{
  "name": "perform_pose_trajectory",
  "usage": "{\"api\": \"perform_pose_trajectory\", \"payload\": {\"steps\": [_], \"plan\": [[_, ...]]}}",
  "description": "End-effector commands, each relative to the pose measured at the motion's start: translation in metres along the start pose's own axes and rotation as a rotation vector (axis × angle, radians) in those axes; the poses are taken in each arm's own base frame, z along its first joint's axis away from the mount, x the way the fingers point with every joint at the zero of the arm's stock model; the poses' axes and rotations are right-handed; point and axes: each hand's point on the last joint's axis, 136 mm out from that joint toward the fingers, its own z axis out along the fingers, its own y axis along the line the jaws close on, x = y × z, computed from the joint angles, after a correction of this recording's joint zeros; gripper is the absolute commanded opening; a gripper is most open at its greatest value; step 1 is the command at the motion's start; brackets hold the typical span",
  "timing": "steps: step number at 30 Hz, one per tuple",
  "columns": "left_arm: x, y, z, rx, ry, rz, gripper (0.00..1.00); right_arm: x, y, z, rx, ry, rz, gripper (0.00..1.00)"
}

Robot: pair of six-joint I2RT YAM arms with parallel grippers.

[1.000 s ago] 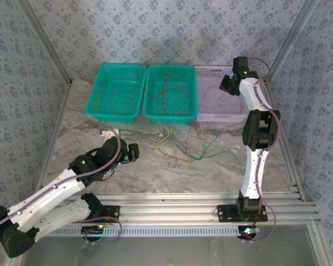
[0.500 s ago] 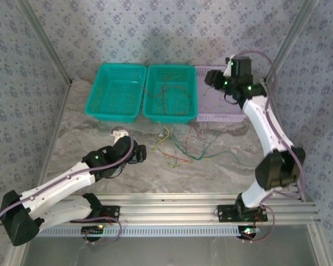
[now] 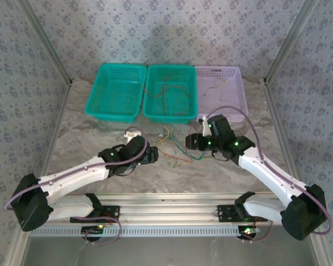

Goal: Untangle the cables

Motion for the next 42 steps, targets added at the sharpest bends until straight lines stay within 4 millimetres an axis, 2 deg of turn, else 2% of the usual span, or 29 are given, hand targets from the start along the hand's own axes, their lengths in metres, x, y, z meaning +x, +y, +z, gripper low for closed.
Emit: {"api": "perform_pose_trajectory", "payload": {"steps": [1, 7, 11, 17, 24, 32, 40, 42], "plan": [[0.0, -0.011, 0.006, 0.032, 0.002, -0.023, 1.0, 0.011, -0.002, 0.003, 0.028, -0.01, -0.022, 0.59], [0.003, -0.013, 0.011, 0.014, 0.018, -0.014, 1.0, 0.042, -0.016, 0.032, 0.056, 0.06, -0.006, 0.57], [0.002, -0.008, 0.01, 0.0, 0.007, -0.014, 1.0, 0.052, -0.019, 0.049, 0.067, 0.092, -0.006, 0.57], [0.007, -0.003, 0.012, -0.016, 0.016, -0.014, 1.0, 0.057, -0.029, 0.069, 0.173, 0.128, -0.074, 0.53], [0.008, 0.004, 0.009, -0.029, 0.007, -0.016, 1.0, 0.057, -0.039, 0.083, 0.265, 0.126, -0.119, 0.47], [0.01, 0.005, 0.011, -0.035, 0.011, -0.011, 1.0, 0.058, -0.049, 0.096, 0.321, 0.146, -0.135, 0.33], [0.01, 0.005, 0.013, -0.039, 0.01, -0.002, 1.0, 0.058, -0.054, 0.1, 0.352, 0.155, -0.16, 0.33], [0.01, 0.004, 0.013, -0.038, 0.013, 0.0, 1.0, 0.057, -0.057, 0.099, 0.377, 0.162, -0.172, 0.36]]}}
